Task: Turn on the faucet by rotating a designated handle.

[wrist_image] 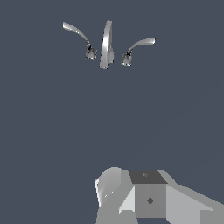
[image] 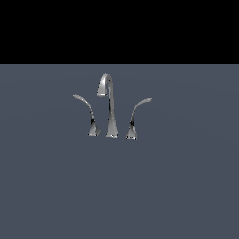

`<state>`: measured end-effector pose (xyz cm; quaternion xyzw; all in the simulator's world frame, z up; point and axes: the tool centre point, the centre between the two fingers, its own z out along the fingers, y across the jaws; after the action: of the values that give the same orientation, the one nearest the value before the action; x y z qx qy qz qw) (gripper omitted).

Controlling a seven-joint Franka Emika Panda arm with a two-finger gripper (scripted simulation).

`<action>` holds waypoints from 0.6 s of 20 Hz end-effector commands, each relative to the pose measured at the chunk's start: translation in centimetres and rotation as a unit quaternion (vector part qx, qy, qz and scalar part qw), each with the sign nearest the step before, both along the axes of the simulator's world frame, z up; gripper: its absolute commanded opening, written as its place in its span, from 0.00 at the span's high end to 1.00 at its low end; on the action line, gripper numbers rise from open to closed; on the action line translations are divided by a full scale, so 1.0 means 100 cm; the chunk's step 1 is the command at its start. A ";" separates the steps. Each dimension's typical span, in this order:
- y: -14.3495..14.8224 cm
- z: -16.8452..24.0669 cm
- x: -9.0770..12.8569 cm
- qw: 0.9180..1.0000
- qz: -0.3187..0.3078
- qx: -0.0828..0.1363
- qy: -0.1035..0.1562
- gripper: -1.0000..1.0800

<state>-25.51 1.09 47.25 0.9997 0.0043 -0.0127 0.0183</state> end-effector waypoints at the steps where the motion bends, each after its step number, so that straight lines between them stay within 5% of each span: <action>1: 0.000 0.000 0.000 1.000 0.000 0.000 0.000 1.00; 12: 0.008 -0.014 0.014 0.999 -0.038 0.000 -0.001 1.00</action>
<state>-24.48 1.70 46.21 0.9995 -0.0245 -0.0123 0.0176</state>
